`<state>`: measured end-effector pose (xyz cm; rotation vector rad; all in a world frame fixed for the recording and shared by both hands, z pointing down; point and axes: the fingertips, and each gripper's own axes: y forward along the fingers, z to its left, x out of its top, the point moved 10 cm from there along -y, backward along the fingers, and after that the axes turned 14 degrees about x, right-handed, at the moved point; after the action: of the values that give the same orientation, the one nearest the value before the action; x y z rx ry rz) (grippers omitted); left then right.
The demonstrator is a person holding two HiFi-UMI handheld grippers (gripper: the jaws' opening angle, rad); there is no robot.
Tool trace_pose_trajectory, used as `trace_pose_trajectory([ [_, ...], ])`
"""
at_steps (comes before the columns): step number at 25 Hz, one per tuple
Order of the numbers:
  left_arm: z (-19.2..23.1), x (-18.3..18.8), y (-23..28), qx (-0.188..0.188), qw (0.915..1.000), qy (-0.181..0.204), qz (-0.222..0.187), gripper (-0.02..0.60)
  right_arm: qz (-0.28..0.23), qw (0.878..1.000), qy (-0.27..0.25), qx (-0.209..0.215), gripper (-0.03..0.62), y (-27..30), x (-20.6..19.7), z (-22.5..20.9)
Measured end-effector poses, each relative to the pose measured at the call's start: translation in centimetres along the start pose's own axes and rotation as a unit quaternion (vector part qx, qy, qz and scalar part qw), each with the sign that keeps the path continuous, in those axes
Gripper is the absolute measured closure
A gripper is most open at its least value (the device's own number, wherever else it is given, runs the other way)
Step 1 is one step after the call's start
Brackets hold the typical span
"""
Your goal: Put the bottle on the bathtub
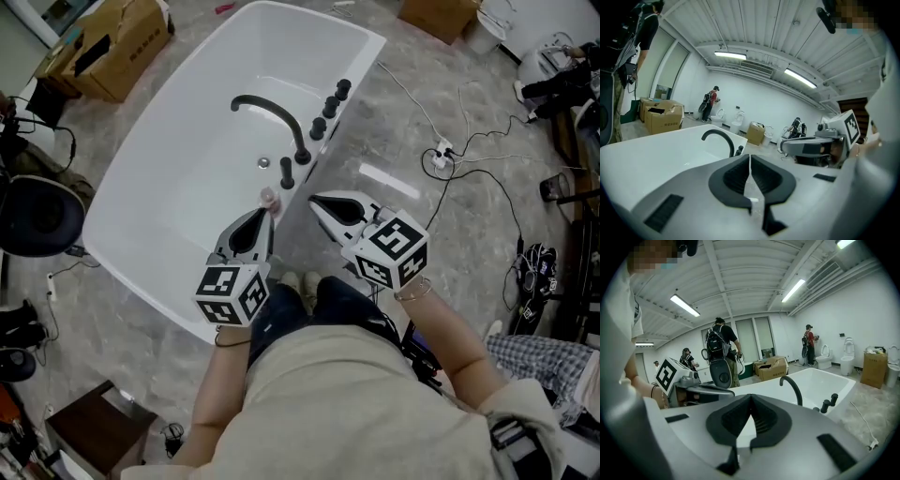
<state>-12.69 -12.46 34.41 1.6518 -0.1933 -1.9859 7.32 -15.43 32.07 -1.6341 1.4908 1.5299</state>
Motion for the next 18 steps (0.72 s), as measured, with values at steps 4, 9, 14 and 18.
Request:
trace_pose_trajectory([
  [4,-0.1,0.6,-0.2,0.0,1.0,0.001,0.009,0.566,0.006,1.0,-0.005,0.007,0.597,-0.6,0.6,-0.1],
  [9,-0.4,0.7,0.2,-0.009,0.9986,0.038,0.035,0.569,0.032,0.999,-0.031,0.021,0.597,-0.7,1.2,-0.6],
  [14,-0.5,0.7,0.4,-0.009,0.9979,0.046,0.045,0.569,0.037,0.998,-0.045,0.03,0.597,-0.8,1.6,-0.6],
  [18,-0.8,0.6,0.7,-0.006,0.9976,0.045,0.053,0.571,0.037,0.998,-0.05,0.031,0.597,-0.7,1.7,-0.5],
])
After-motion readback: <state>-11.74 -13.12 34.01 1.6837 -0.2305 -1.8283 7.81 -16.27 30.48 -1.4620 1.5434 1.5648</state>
